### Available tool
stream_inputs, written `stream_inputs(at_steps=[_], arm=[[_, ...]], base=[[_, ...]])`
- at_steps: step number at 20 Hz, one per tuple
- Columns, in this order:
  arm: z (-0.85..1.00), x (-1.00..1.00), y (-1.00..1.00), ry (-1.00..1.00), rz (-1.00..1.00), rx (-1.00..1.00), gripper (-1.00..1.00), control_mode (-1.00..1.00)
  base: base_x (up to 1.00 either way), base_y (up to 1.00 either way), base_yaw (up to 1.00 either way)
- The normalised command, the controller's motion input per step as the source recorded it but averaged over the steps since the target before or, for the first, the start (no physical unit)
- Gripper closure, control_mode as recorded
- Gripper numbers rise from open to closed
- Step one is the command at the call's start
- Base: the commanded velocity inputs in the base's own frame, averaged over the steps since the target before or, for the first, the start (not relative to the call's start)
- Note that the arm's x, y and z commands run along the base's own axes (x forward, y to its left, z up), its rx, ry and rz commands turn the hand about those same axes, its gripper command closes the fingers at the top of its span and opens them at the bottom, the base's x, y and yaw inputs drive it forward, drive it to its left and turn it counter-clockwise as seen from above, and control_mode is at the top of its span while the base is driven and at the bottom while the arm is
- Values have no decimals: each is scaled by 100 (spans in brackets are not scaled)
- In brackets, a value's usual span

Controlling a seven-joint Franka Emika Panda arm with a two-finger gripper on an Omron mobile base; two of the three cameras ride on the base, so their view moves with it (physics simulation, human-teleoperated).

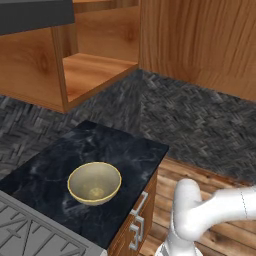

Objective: Open the cabinet and move the ladle to the pot. Then close the cabinet.

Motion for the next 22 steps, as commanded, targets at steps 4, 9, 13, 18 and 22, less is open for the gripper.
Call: stream_inputs(at_steps=[4,9,13,18,22], arm=[[-21,-17,100,-36,-22,0,-100,-100],[-33,-63,100,-50,-32,7,-100,-100],[-31,-41,100,-51,-39,12,-100,-100],[-20,5,100,-42,-25,19,-100,-100],[0,63,100,-46,-7,17,-100,-100]], base=[[0,0,0],[0,0,0],[0,0,0],[0,0,0],[0,0,0]])
